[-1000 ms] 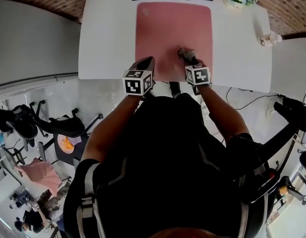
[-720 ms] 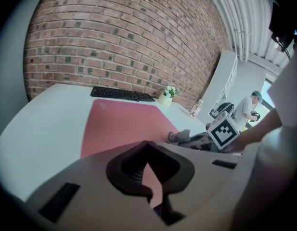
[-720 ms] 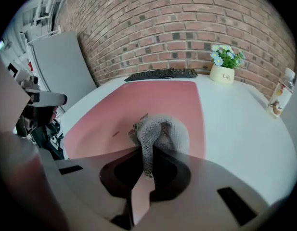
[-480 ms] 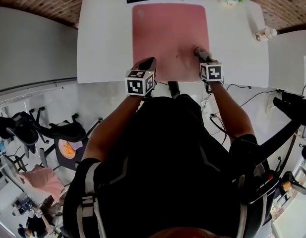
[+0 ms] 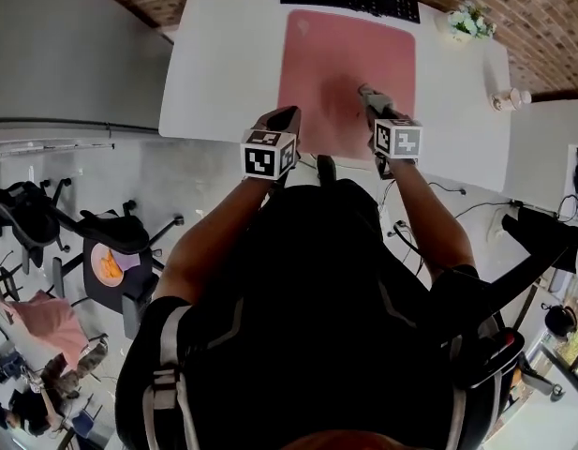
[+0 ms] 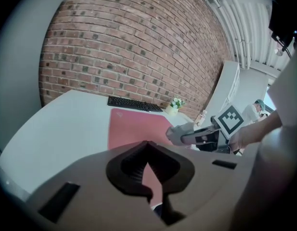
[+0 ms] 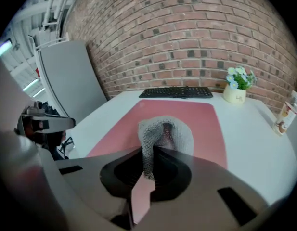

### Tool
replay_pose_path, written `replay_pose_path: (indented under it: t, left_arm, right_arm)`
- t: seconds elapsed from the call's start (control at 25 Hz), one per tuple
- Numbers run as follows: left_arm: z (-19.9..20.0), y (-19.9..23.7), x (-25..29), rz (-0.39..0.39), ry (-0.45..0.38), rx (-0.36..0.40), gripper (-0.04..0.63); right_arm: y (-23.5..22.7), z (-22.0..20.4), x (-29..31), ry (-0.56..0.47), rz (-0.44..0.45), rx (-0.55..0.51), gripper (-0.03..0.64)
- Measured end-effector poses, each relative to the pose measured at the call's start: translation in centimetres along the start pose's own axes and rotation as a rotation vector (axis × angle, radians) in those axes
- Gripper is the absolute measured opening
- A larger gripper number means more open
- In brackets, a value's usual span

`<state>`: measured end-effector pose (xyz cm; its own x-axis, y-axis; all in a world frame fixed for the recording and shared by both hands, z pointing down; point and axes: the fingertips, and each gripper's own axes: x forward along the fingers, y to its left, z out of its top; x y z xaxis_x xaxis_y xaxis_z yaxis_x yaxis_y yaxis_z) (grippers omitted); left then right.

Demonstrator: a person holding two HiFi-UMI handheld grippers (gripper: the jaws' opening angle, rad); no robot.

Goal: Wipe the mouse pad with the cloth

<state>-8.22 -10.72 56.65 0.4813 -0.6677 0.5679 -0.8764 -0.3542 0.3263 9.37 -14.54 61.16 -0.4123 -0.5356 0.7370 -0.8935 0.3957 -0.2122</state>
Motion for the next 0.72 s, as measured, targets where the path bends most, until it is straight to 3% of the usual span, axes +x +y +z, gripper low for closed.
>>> replay_pose_path:
  t: [0.4, 0.6, 0.72]
  left_arm:
    - [0.6, 5.4, -3.7, 0.097, -0.044, -0.020, 0.000]
    - [1.8, 7.5, -4.3, 0.179, -0.054, -0.076, 0.000]
    - [2.7, 8.3, -4.1, 0.202, -0.059, -0.066, 0.000]
  right_arm:
    - [13.0, 5.3, 6.8, -0.017, 0.188, 0.001, 0.031]
    - [15.9, 6.8, 11.1, 0.021, 0.263, -0.009, 0.031]
    - [16.7, 6.7, 13.3, 0.060, 0.276, 0.003, 0.031]
